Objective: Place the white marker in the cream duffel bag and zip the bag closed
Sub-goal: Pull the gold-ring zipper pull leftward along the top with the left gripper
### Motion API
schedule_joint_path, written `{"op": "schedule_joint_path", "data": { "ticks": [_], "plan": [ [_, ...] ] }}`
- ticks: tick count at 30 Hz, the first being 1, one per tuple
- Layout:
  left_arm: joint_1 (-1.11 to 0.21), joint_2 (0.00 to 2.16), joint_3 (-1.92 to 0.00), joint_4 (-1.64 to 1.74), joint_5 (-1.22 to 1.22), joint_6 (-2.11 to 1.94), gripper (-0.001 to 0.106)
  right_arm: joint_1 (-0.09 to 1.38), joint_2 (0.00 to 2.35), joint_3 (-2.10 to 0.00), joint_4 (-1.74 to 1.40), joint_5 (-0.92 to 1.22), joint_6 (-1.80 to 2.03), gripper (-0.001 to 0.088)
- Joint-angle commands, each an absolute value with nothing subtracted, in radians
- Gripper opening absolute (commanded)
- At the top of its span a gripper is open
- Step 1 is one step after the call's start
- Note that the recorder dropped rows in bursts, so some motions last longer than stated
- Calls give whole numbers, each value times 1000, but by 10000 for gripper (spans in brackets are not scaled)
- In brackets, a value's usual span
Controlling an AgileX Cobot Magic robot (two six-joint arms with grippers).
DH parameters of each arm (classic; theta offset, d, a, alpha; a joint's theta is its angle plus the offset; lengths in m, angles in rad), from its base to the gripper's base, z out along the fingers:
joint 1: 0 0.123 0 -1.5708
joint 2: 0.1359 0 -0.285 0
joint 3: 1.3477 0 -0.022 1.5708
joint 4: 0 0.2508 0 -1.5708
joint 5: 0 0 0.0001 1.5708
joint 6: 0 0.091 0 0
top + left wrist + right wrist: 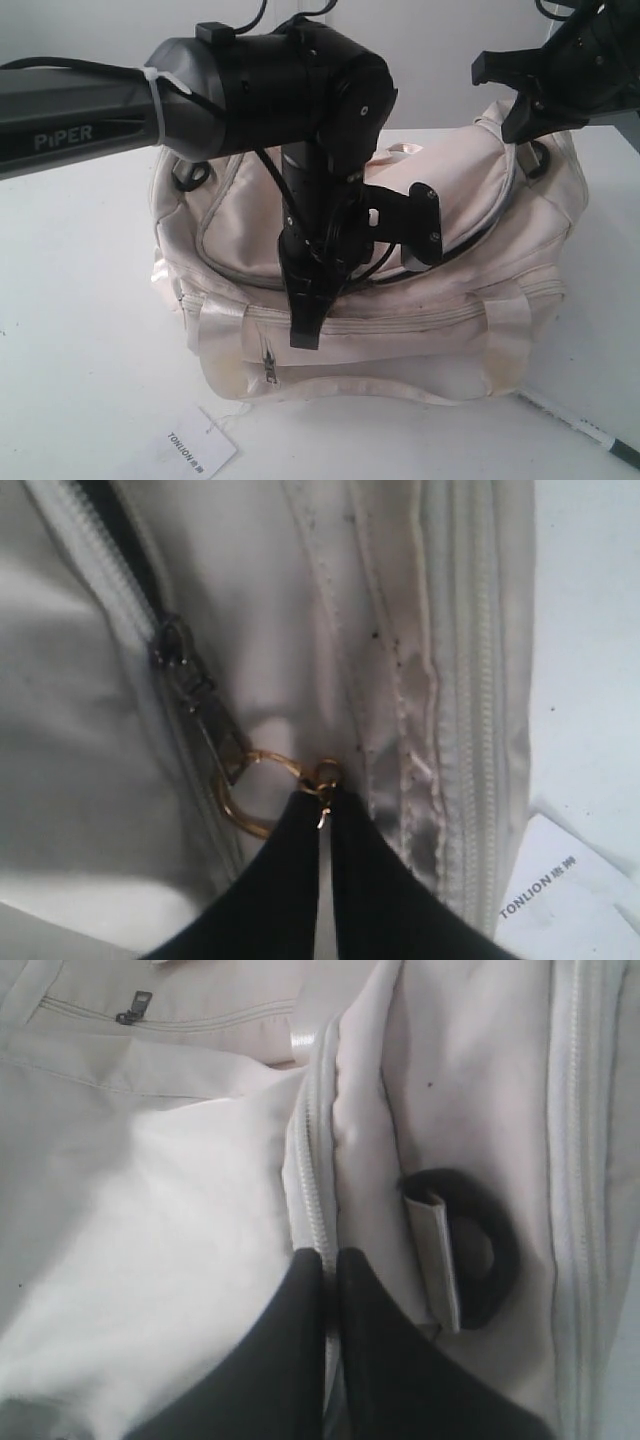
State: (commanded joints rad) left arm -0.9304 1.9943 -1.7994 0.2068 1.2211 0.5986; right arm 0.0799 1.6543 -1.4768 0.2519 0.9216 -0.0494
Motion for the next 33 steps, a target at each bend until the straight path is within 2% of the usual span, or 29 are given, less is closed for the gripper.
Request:
{"op": "schedule_joint_path", "data": {
  "ticks": [33],
  "plan": [
    [-930, 1948, -1799, 250, 1221, 552, 0, 80, 1654, -1477, 206, 929, -42, 0]
  ]
}}
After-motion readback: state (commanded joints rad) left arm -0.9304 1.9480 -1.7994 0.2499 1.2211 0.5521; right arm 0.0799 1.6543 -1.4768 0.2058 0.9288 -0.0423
